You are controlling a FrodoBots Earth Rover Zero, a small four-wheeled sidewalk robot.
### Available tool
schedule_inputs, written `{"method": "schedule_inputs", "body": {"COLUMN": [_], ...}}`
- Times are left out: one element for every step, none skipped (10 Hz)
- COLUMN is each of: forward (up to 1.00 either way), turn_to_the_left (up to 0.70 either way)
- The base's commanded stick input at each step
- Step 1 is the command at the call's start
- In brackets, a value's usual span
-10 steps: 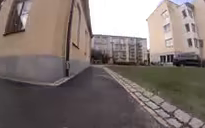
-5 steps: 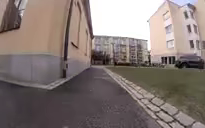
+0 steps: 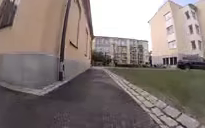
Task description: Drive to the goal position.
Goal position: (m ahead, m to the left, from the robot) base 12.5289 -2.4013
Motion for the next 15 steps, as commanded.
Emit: {"method": "schedule_inputs", "body": {"forward": [0.7, 0.7, 0.7, 0.7, 0.7, 0.7, 0.7, 0.7, 0.7, 0.7, 0.7, 0.7, 0.7, 0.7, 0.7], "turn_to_the_left": [0.0, 0.0, 0.0, 0.0, 0.0, 0.0, 0.0, 0.0, 0.0, 0.0, 0.0, 0.0, 0.0, 0.0, 0.0]}}
